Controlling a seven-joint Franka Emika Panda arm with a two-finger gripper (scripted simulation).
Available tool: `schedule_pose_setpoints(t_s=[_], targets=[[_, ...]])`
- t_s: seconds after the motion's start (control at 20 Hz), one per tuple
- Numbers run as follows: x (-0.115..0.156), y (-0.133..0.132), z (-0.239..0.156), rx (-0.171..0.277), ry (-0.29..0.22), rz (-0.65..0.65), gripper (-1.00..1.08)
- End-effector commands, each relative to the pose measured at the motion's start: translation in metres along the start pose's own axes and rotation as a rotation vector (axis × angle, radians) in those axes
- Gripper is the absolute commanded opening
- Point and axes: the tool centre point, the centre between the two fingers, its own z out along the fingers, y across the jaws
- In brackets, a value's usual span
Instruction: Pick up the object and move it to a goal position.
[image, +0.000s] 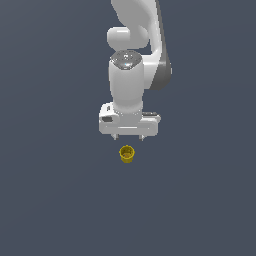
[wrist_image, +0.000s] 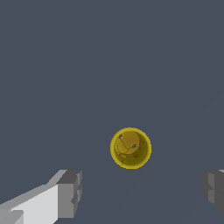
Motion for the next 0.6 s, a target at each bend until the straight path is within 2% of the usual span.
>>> schedule_pose_setpoints(t_s=[0.0, 0.55], targets=[[0.000, 0.000, 0.000, 0.000, 0.000, 0.000, 1.00], [0.007, 0.013, -0.011, -0.005, 0.013, -0.009, 1.00]])
